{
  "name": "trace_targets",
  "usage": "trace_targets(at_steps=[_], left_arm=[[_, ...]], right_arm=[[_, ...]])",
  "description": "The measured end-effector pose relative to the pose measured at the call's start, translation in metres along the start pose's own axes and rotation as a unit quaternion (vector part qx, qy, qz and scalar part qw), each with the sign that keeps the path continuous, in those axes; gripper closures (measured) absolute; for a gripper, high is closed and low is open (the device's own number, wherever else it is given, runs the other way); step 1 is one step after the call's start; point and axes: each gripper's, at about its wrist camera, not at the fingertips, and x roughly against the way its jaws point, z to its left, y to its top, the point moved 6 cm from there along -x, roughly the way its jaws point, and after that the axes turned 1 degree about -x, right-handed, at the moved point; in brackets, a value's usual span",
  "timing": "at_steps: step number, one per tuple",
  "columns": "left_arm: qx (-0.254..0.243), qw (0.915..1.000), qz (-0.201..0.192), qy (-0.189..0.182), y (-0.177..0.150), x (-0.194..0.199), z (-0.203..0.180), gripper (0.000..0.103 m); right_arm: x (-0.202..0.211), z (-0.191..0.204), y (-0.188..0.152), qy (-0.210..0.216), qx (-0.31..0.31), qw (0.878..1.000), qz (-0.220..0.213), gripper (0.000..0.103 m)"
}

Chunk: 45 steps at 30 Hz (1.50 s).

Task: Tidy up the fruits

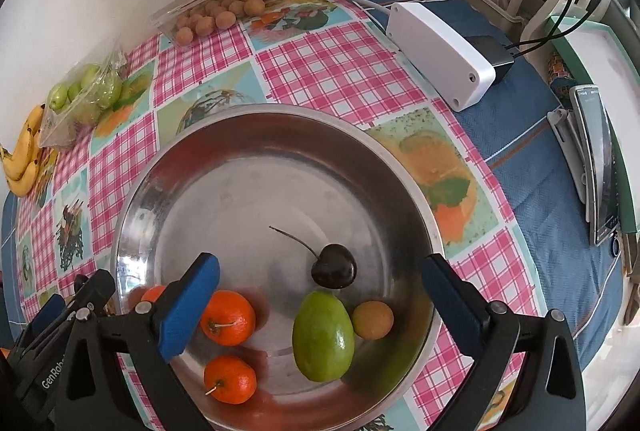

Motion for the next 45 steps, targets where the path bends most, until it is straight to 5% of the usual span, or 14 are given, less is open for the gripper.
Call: trace_targets(at_steps=[21,45], left_arm=[[-0.008,0.9999,-0.012,-0.001,0.004,0.015,0.02,0.0],[0.114,0.992,-0.013,0.051,0.003,0.022,0.173,0.0]], right_arm=[[0.016,0.021,0.003,0.006,0.018,1.0,-0.009,0.002],[0.026,0.141,-0.021,0.044,0.12,0.992,-0.018,0.002]])
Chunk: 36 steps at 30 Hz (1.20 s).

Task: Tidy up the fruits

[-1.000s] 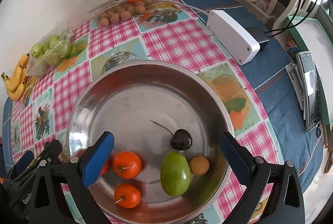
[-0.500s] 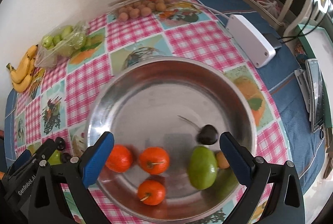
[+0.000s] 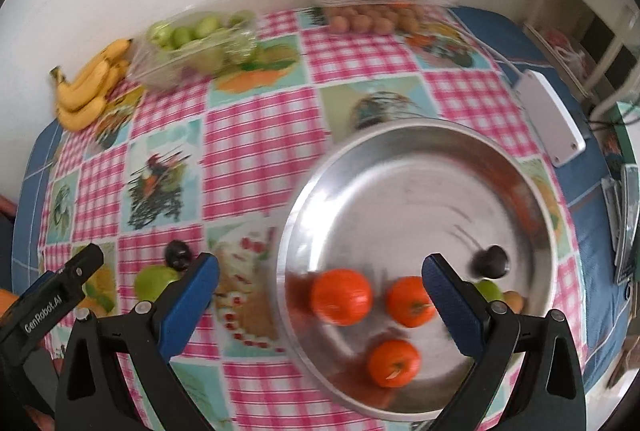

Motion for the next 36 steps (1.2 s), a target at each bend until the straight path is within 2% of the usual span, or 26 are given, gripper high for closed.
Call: trace_targets(at_steps=[6,13,28,31,33,36], left_arm=[[0.021,0.9998,0.005,0.002,0.001,-0.003,0.023,0.0],[0.033,0.9994,0.006,0.002,0.003,-0.004,0.037,0.0],[0.02,0.9994,0.008,-0.025,0.003,-0.005,0.019,0.0],[0.019,0.9993,0.018,-0.026,0.001,-0.007,0.015,0.0],[0.021,0.9988,0.028,-0.033,-0.001,-0.01,0.013,0.0],[0.034,0.9973,0.041,-0.05,-0.004,-0.015,0.011,0.0]], right_arm=[[-0.004,0.041,-0.007,0.018,0.037,0.999,0.005,0.002],[-0.012,0.07,-0.014,0.037,0.059,0.997,0.015,0.002],[-0.017,0.068,-0.017,0.059,0.051,0.997,0.024,0.002],[-0.017,0.069,-0.018,0.065,0.049,0.996,0.023,0.011],[-0.018,0.071,-0.02,0.07,0.053,0.996,0.027,0.026],[-0.02,0.073,-0.023,0.07,0.061,0.995,0.036,0.035]])
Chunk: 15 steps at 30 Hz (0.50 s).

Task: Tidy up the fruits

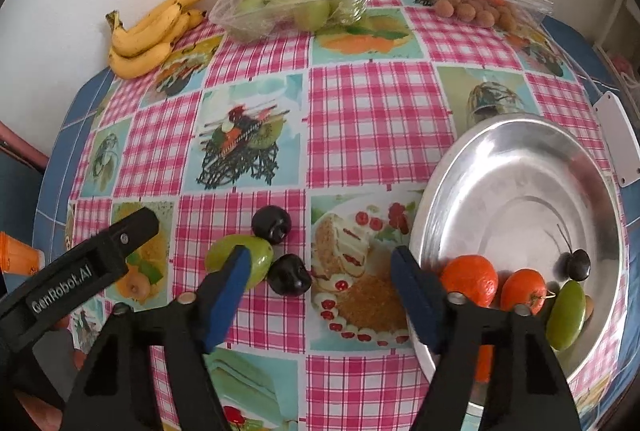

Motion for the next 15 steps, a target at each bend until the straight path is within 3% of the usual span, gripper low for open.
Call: trace_targets(at_steps=[15], left_arm=[[0.002,0.9986,0.042,-0.031,-0.011,-0.021,-0.015,0.001]], right_arm=[[-0.021,0.01,-0.016,-0.012,0.039,0.998,0.049,0.058]])
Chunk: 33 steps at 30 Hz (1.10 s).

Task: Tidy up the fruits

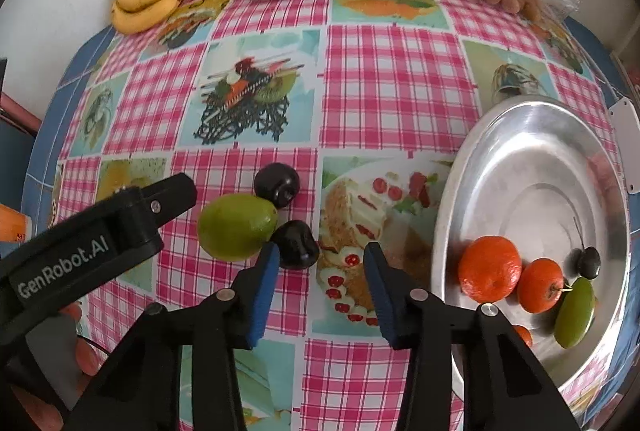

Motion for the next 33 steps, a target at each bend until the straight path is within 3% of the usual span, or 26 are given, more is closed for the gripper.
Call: trace_targets(at_steps=[16,23,33], left_arm=[[0.003,0.9999,0.008,-0.013,-0.002,-0.002,-0.004,0.001],[0.0,0.9997,0.012,-0.022,-0.001,-0.004,-0.008,0.001],[-0.008,0.9994,0.014,-0.032,-0.001,-0.003,-0.017,0.001]], right_arm=[[-0.012,0.01,-0.002,-0.004,0.039,0.999,0.005,0.061],[-0.015,0.018,-0.001,0.001,0.045,0.999,0.0,0.072],[-0.018,0.015,0.002,0.01,0.035,0.999,-0.003,0.073]])
